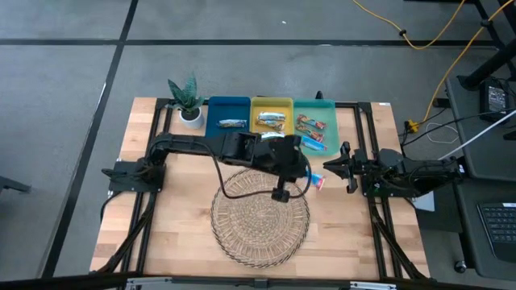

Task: Pick and place Granola Bars by type
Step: Put the red granola bar into the green bin

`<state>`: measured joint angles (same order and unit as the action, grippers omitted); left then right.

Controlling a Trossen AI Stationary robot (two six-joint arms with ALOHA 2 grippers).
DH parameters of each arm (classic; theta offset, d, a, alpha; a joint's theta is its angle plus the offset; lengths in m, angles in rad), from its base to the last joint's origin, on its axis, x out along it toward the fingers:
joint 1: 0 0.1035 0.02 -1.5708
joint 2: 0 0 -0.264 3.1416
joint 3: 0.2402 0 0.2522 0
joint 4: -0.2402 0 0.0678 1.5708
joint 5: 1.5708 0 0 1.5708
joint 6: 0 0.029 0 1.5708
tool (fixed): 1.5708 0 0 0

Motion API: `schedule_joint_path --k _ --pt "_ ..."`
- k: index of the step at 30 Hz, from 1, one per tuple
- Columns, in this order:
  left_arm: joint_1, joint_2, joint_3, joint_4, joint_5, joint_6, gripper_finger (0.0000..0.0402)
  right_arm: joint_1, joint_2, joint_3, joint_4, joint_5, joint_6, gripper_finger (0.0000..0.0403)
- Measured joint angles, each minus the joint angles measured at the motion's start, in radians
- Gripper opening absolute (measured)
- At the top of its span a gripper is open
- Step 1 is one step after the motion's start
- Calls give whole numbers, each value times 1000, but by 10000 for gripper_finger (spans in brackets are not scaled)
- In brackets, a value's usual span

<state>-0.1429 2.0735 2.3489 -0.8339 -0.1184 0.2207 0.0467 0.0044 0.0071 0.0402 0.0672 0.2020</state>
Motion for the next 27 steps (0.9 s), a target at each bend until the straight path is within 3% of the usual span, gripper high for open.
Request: schedule_joint_path --k 11,17,22,27 --pt "84 1 -19 -6 -48 -40 2 0 0 0 9 10 57 49" --pt "109 1 -19 -6 -45 -43 2 -1 9 63 -33 -42 50 55" --pt "120 1 -19 -6 -46 -43 1 -1 62 221 -125 1 -41 97" --pt "119 1 -19 9 -46 -43 3 -2 178 409 -248 103 -80 173"
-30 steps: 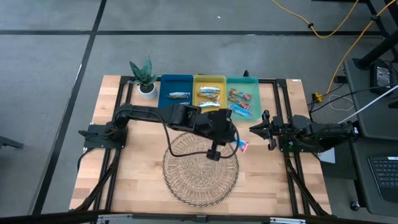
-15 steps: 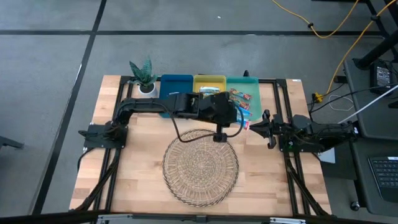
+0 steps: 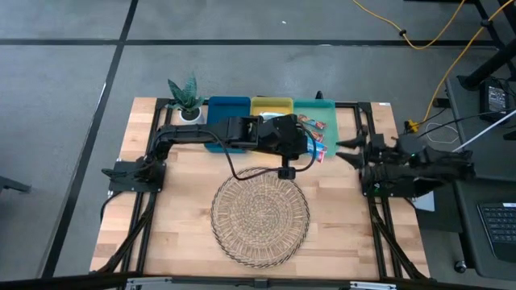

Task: Pick and place Granola Bars by type
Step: Put the red granola bar into the green bin

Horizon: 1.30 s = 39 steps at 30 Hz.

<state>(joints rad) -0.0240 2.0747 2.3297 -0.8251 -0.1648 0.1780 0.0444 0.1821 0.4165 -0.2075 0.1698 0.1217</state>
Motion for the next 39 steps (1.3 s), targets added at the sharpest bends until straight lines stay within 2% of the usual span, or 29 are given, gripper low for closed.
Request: schedule_joint_path --k 5,10,15,22,33,39 --pt "0 0 0 24 -1 8 1 0 145 149 -11 34 -49 255" --pt "0 0 0 45 -1 11 2 0 306 253 -15 32 -53 315" --pt "2 0 0 44 -1 18 2 0 422 329 -16 -68 -53 347" --pt "7 0 0 44 -2 27 1 0 483 390 -16 -228 -70 352" --pt "18 0 0 51 -1 27 3 0 547 394 -24 -190 -77 350" --pt "17 0 0 51 2 27 1 0 585 394 -19 -189 -81 317"
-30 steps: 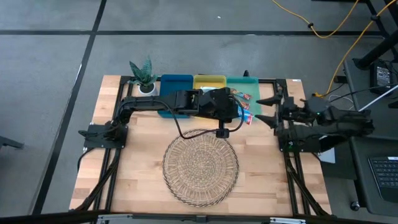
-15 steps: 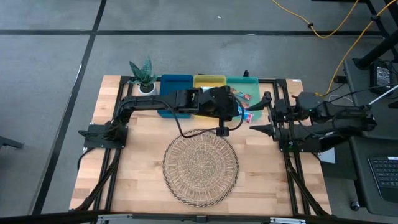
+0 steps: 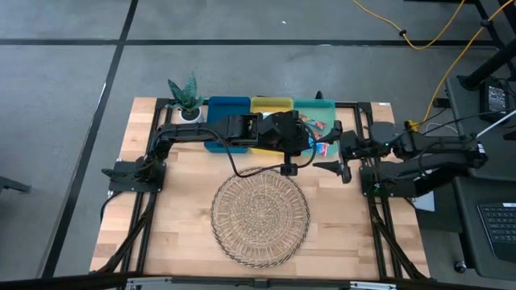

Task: Pick and place Granola Bars by type
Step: Put the red granola bar into the green bin

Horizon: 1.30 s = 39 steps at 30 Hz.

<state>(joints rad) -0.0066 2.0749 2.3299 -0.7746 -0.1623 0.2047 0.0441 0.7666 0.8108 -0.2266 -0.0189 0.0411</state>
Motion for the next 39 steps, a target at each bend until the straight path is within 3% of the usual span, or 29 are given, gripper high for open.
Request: schedule_joint_path --k 13,27,39 --pt "0 0 0 -5 2 0 3 0 -33 0 36 2 8 205" --pt "-5 1 0 -8 22 -5 2 0 -26 0 35 24 1 54" --pt "-5 1 0 -8 56 -19 11 0 -25 0 34 24 -19 48"
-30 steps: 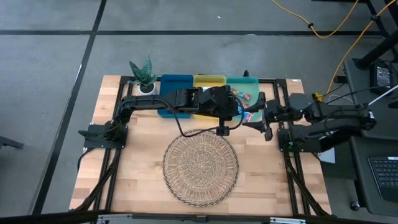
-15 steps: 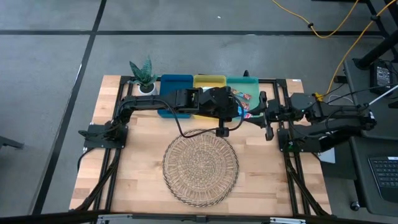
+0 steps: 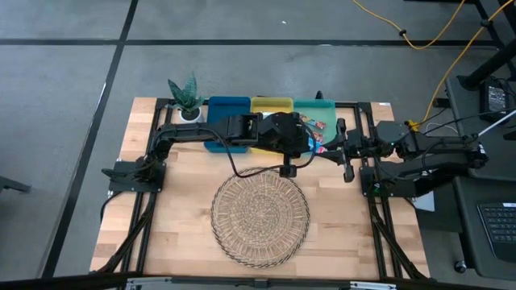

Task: Pick and place Granola Bars by type
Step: Put the red granola bar into the green bin

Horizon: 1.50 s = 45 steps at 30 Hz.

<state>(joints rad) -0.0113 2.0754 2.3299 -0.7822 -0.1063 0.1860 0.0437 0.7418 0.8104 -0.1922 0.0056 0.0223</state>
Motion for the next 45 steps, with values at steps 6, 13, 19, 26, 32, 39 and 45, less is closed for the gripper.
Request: schedule_joint_path --k 6,13,19,26,32,39,45 --pt "0 -13 0 -8 78 9 54 0 0 0 -7 -1 -1 45" --pt "0 -64 1 -50 73 -11 105 -1 -1 -1 -20 27 -2 43" --pt "-7 -108 1 -66 69 -76 122 -2 -16 -2 -47 66 -5 47" --pt "-49 -113 1 -67 65 -98 118 -2 -64 -2 -93 171 -5 44" --pt "-88 -113 1 -67 54 -121 120 -47 -87 55 -199 211 -8 48" --pt "-125 -113 1 -52 45 -132 116 -208 -39 259 -469 249 -104 44" --pt "-147 -113 1 -47 -7 -140 115 -357 31 393 -557 297 -200 48"
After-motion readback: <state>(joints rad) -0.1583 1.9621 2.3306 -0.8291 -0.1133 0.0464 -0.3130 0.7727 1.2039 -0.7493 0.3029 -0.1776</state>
